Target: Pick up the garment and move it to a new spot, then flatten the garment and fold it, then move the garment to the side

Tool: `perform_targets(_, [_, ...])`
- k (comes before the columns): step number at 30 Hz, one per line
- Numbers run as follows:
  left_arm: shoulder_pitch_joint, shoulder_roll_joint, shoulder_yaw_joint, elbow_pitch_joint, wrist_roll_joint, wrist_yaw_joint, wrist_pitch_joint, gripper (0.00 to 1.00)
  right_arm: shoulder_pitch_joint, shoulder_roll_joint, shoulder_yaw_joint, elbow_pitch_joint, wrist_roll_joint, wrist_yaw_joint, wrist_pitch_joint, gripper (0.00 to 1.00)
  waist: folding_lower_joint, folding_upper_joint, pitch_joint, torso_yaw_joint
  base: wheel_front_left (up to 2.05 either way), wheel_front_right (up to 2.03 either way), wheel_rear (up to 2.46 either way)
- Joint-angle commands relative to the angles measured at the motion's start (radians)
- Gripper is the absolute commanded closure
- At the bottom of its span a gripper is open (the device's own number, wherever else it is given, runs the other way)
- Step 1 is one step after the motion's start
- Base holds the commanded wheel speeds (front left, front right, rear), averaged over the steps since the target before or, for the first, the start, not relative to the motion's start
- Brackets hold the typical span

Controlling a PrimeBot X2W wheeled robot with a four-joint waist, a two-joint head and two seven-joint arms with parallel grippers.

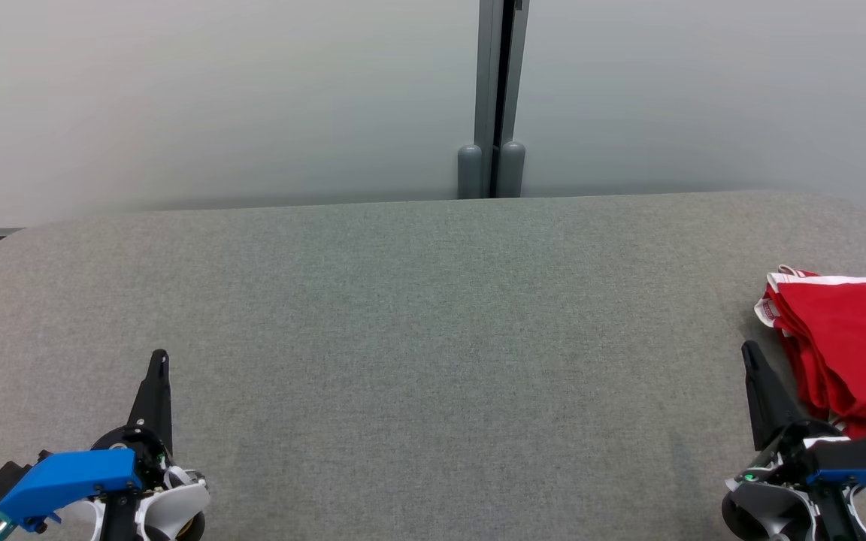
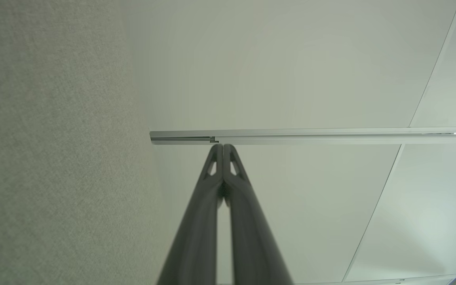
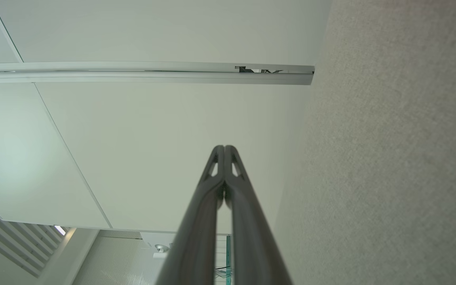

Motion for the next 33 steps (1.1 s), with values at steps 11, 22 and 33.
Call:
perform_targets(11, [-0.009, -0.001, 0.002, -0.005, -0.003, -0.004, 0.004, 1.00, 0.014, -0.007, -0.002, -0.004, 0.003, 0.000, 0.004, 1.00, 0.0000, -0.0001, 0.000, 0.000, 0.00, 0.00, 0.00])
perform_targets(22, [-0.009, -0.001, 0.002, -0.005, -0.002, -0.004, 0.004, 1.00, 0.014, -0.007, -0.002, -0.004, 0.003, 0.000, 0.004, 1.00, 0.0000, -0.0001, 0.000, 0.000, 0.00, 0.00, 0.00])
perform_targets(33, [-0.009, -0.001, 0.002, -0.005, -0.002, -0.004, 0.004, 1.00, 0.014, -0.007, -0.002, -0.004, 0.003, 0.000, 0.004, 1.00, 0.0000, -0.0001, 0.000, 0.000, 0.00, 0.00, 0.00])
